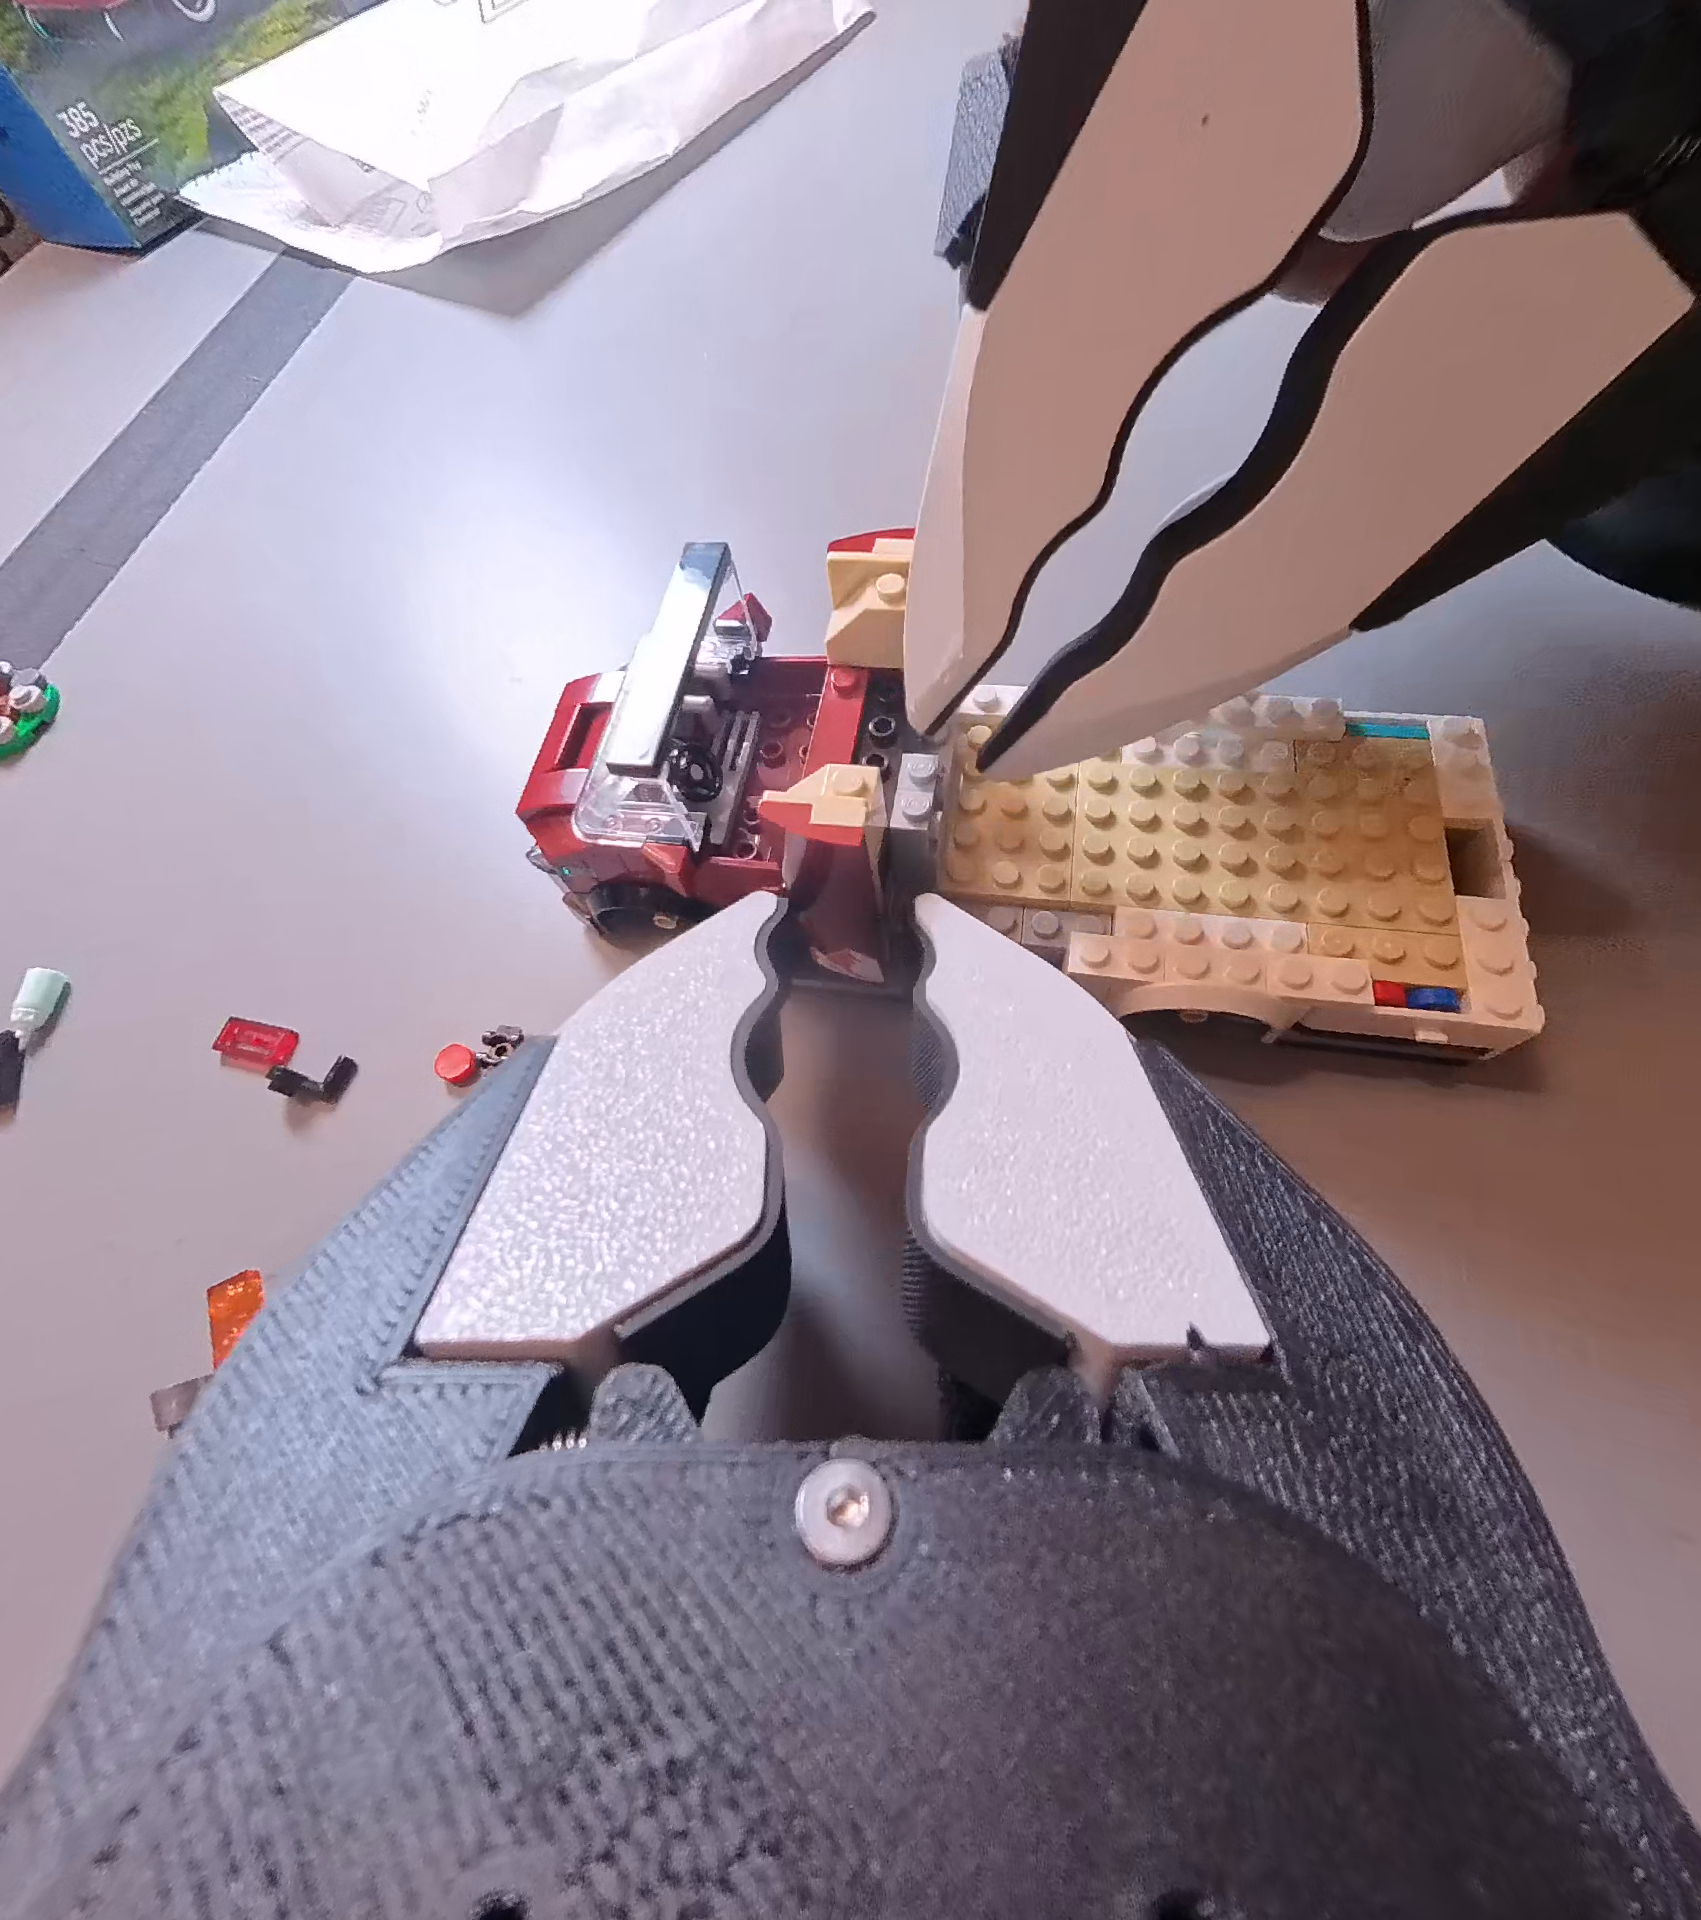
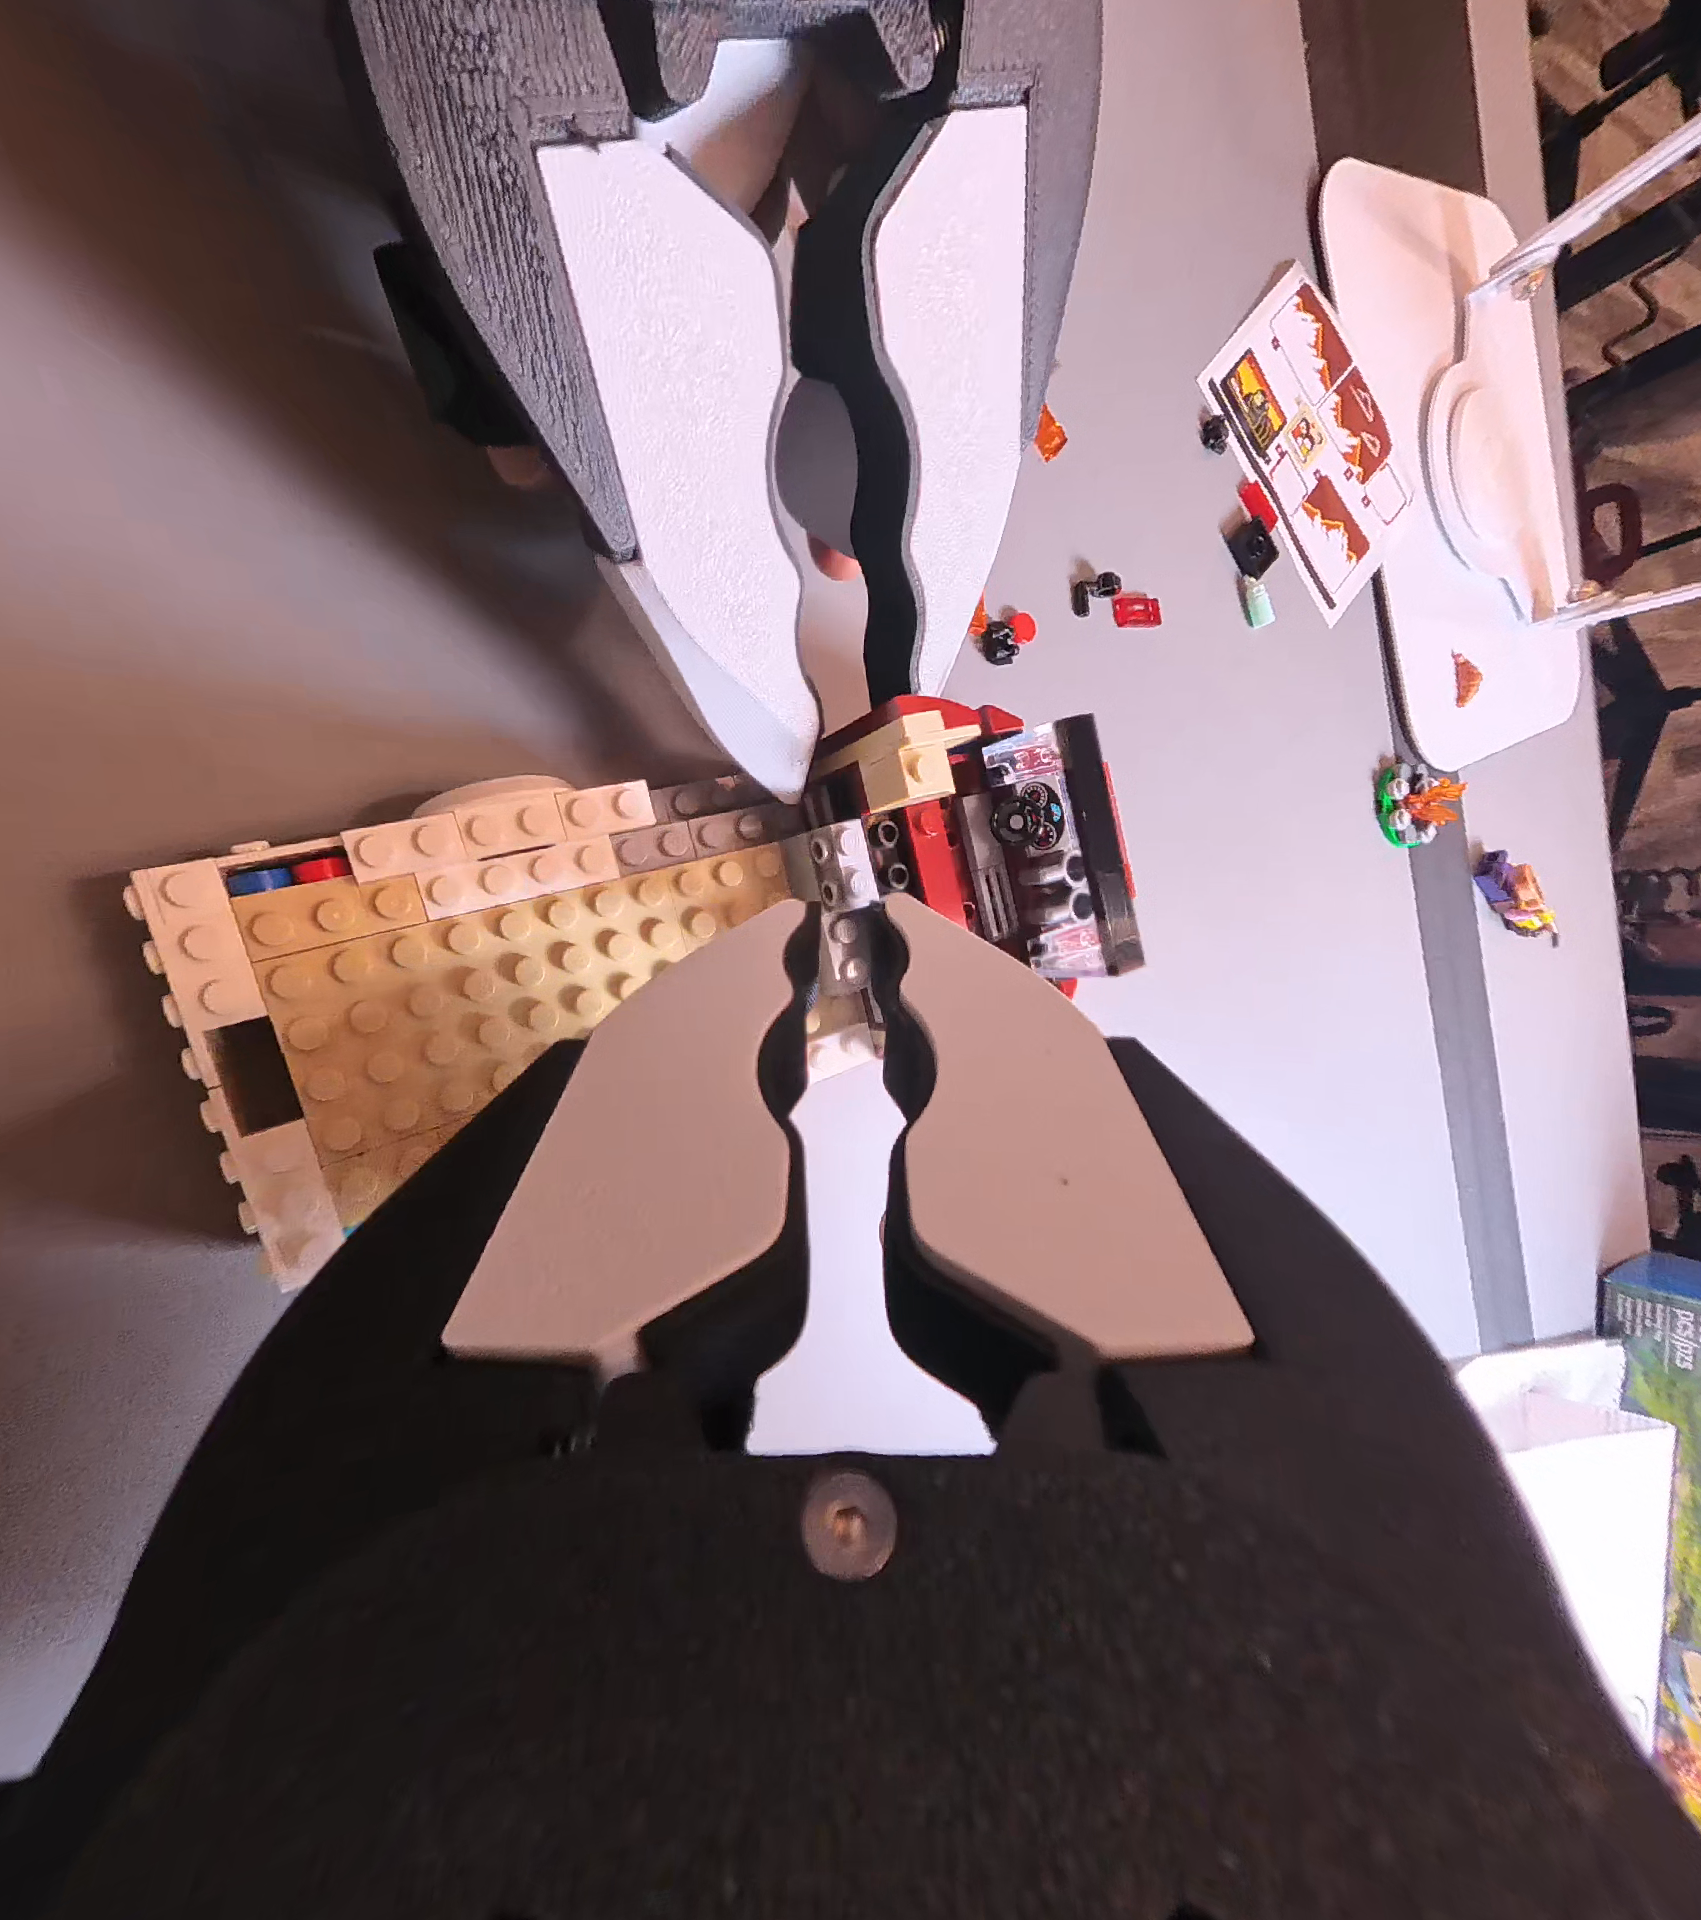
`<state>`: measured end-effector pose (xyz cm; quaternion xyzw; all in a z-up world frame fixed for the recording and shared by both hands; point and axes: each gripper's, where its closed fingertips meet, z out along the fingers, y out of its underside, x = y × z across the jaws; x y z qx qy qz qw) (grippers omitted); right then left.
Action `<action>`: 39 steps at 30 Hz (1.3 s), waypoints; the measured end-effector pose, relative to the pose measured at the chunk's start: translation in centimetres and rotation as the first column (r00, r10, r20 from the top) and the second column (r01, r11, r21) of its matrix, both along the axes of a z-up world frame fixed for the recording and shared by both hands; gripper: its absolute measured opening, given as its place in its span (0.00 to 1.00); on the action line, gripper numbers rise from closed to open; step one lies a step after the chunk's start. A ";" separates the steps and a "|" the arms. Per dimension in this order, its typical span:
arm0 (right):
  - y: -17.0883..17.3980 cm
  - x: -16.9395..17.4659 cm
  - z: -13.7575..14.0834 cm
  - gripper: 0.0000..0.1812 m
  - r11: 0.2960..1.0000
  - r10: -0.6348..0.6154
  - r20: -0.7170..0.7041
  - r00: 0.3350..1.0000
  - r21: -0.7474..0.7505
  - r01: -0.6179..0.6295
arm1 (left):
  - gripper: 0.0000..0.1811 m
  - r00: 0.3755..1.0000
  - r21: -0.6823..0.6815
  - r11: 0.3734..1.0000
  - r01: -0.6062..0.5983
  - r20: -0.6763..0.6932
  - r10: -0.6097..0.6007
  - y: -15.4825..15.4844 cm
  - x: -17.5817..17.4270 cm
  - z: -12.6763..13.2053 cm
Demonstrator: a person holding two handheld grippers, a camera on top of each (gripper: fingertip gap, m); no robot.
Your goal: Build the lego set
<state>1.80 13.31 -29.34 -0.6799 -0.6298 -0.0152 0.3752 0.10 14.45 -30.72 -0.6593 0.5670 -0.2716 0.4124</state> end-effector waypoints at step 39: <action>-2.7 5.0 -2.7 0.09 0.912 -0.121 -0.142 0.982 -0.407 0.054 | 0.12 0.996 0.013 0.996 -0.083 0.028 0.082 0.9 -1.2 0.6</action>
